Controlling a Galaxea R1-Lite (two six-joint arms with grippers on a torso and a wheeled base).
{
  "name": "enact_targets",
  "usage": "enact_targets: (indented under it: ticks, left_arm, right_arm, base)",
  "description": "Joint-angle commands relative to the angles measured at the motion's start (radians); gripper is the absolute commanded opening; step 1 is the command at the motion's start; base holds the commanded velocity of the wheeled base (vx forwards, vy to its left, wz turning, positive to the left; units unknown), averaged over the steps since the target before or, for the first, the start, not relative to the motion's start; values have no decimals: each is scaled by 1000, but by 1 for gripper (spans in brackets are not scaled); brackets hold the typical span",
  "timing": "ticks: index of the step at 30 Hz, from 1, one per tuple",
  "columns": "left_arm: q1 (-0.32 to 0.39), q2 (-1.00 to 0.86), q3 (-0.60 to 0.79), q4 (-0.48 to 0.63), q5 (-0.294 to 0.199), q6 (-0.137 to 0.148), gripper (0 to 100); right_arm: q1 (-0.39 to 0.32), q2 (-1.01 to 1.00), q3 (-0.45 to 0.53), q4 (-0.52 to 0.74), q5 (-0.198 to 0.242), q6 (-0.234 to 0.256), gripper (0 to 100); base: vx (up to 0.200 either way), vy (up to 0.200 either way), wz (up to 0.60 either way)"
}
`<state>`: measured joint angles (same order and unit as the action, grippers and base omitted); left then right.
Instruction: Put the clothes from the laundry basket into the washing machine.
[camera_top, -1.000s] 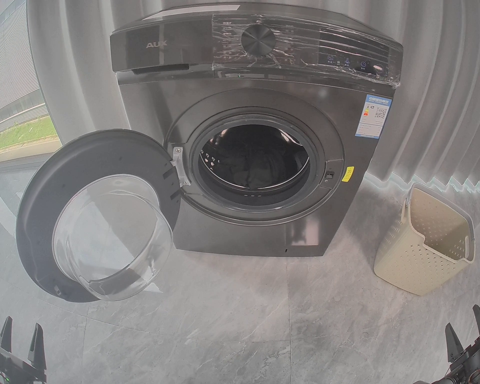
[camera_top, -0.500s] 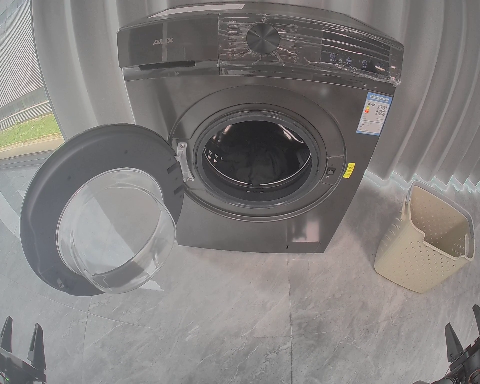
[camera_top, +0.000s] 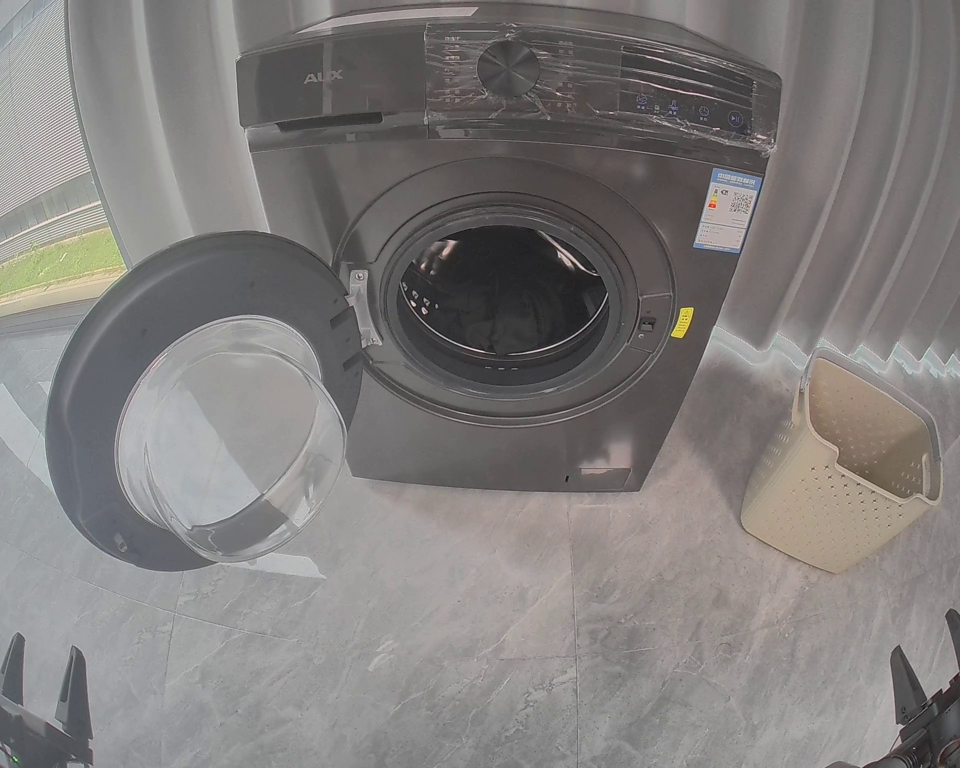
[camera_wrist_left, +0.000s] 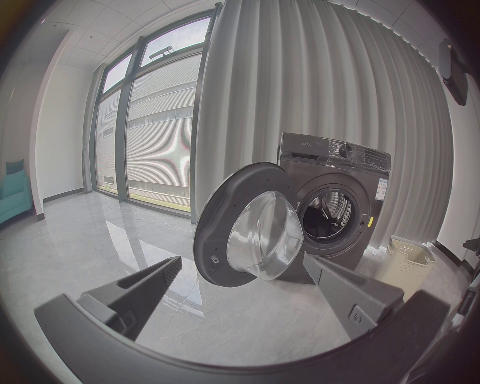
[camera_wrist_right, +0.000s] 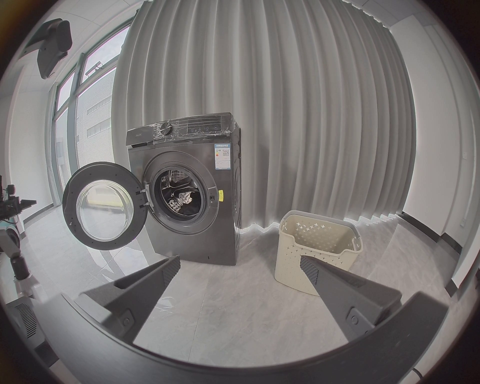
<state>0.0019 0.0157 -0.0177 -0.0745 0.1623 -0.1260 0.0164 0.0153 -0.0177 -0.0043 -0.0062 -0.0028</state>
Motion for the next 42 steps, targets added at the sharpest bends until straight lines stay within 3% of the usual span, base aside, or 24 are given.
enact_targets:
  ticks: [1, 13, 25, 38, 40, 42]
  left_arm:
    - [0, -13, 18, -1, 0, -1, 100]
    - [1, -13, 18, -1, 0, -1, 100]
    - [1, -13, 18, -1, 0, -3, 100]
    - [1, -13, 18, -1, 3, -7, 100]
    - [1, -13, 18, 2, -1, -6, 100]
    - [4, -5, -28, -5, -40, -6, 100]
  right_arm:
    - [0, -15, 18, 0, 0, 0, 100]
    - [0, -15, 18, 0, 0, 0, 100]
    - [0, -15, 18, 0, 0, 0, 100]
    - [-1, -15, 18, 0, 0, -2, 100]
    - [-1, -15, 18, 0, 0, 3, 100]
    - [-1, -15, 18, 0, 0, 1, 100]
  base:
    - [0, 200, 0]
    - [0, 50, 0]
    - [0, 200, 0]
    - [0, 0, 0]
    - [0, 0, 0]
    - [0, 0, 0]
